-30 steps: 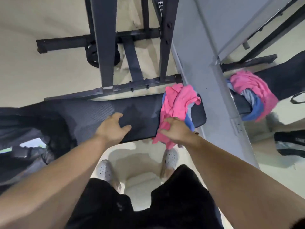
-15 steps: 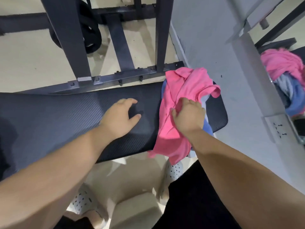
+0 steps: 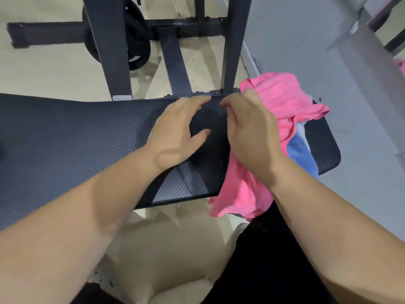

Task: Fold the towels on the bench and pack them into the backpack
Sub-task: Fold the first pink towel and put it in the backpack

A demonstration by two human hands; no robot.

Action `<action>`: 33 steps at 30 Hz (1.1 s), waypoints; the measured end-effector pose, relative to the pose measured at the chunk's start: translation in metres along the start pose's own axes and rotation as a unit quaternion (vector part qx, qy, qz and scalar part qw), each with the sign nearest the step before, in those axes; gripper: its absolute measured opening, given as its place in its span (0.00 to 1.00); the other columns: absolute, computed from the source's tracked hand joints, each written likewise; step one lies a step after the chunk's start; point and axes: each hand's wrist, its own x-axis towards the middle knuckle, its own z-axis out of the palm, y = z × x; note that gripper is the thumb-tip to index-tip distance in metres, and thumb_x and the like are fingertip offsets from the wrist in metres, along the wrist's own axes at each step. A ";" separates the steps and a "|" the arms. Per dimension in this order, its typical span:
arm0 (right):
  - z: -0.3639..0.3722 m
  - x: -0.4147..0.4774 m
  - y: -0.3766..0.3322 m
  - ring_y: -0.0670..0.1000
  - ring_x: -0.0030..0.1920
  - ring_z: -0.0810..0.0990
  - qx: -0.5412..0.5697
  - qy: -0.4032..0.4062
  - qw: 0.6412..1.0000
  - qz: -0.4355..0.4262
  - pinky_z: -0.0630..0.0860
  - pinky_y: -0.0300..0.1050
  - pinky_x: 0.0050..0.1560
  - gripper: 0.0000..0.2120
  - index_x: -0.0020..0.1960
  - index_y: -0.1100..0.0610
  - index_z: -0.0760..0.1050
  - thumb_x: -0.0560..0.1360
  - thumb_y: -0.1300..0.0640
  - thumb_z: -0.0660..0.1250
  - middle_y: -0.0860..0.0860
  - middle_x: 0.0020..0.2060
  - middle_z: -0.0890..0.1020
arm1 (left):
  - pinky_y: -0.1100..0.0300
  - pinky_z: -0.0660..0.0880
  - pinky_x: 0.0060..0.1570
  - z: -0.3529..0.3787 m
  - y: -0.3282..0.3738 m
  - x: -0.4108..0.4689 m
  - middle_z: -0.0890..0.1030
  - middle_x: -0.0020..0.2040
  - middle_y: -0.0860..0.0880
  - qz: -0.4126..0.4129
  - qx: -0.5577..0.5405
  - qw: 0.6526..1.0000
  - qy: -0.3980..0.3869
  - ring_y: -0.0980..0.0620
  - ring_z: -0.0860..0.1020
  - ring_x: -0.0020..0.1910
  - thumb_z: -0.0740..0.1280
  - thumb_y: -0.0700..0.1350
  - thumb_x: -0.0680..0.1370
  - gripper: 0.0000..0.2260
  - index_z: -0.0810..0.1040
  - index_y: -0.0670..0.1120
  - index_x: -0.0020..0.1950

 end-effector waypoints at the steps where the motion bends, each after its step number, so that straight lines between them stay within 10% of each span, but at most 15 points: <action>1: -0.006 0.000 -0.007 0.61 0.41 0.79 0.012 -0.011 1.000 -0.017 0.77 0.57 0.38 0.11 0.56 0.57 0.80 0.78 0.61 0.60 0.56 0.47 0.78 | 0.55 0.73 0.60 -0.003 0.006 0.000 0.75 0.65 0.53 0.016 -0.018 1.000 0.003 0.56 0.72 0.57 0.72 0.49 0.74 0.30 0.68 0.52 0.75; 7: -0.047 0.002 -0.055 0.49 0.47 0.79 0.171 -0.102 0.977 -0.077 0.76 0.51 0.49 0.09 0.54 0.55 0.79 0.78 0.63 0.62 0.48 0.47 0.80 | 0.70 0.71 0.51 -0.030 0.052 -0.004 0.77 0.51 0.55 0.050 -0.227 0.972 -0.015 0.64 0.76 0.52 0.63 0.43 0.74 0.14 0.74 0.58 0.56; 12: -0.074 0.009 -0.065 0.45 0.35 0.71 0.215 -0.098 0.971 -0.038 0.67 0.38 0.37 0.13 0.54 0.51 0.76 0.72 0.58 0.74 0.48 0.35 0.75 | 0.56 0.69 0.40 -0.068 0.057 -0.019 0.74 0.36 0.52 -0.048 -0.174 0.981 0.074 0.58 0.72 0.37 0.61 0.42 0.79 0.09 0.73 0.46 0.38; 16: -0.075 0.005 -0.061 0.45 0.30 0.67 0.100 -0.350 0.931 -0.024 0.67 0.37 0.32 0.17 0.35 0.50 0.68 0.69 0.55 0.77 0.45 0.30 0.72 | 0.61 0.67 0.33 -0.121 0.066 -0.043 0.74 0.33 0.52 -0.117 -0.239 0.956 0.123 0.58 0.71 0.33 0.59 0.40 0.77 0.11 0.77 0.40 0.39; 20: -0.056 -0.014 -0.050 0.45 0.26 0.75 0.072 -0.574 0.815 -0.030 0.72 0.37 0.29 0.12 0.35 0.53 0.75 0.74 0.56 0.75 0.48 0.27 0.78 | 0.59 0.59 0.27 -0.178 0.046 -0.075 0.69 0.28 0.49 -0.207 -0.182 0.956 -0.095 0.53 0.65 0.26 0.65 0.47 0.73 0.11 0.75 0.43 0.35; 25: -0.042 -0.011 -0.042 0.42 0.34 0.77 0.055 -0.639 0.764 -0.075 0.77 0.44 0.38 0.10 0.41 0.51 0.80 0.70 0.49 0.80 0.45 0.34 0.82 | 0.60 0.71 0.32 -0.222 0.001 -0.108 0.77 0.30 0.48 -0.316 0.021 0.902 -0.294 0.51 0.74 0.28 0.71 0.50 0.76 0.15 0.79 0.42 0.34; 30: -0.041 -0.005 -0.033 0.42 0.32 0.74 0.019 -0.643 0.761 -0.080 0.74 0.43 0.37 0.09 0.42 0.54 0.82 0.73 0.49 0.77 0.47 0.32 0.81 | 0.53 0.74 0.44 -0.239 -0.043 -0.131 0.83 0.35 0.43 -0.394 0.161 0.884 -0.193 0.43 0.80 0.38 0.69 0.51 0.78 0.16 0.82 0.40 0.36; 33: -0.028 0.006 -0.022 0.45 0.26 0.68 0.064 -0.548 0.834 -0.018 0.66 0.38 0.29 0.13 0.38 0.60 0.78 0.76 0.54 0.74 0.48 0.27 0.73 | 0.52 0.70 0.39 -0.217 -0.069 -0.135 0.79 0.35 0.43 -0.383 0.234 0.892 -0.055 0.39 0.78 0.41 0.65 0.53 0.80 0.19 0.77 0.40 0.36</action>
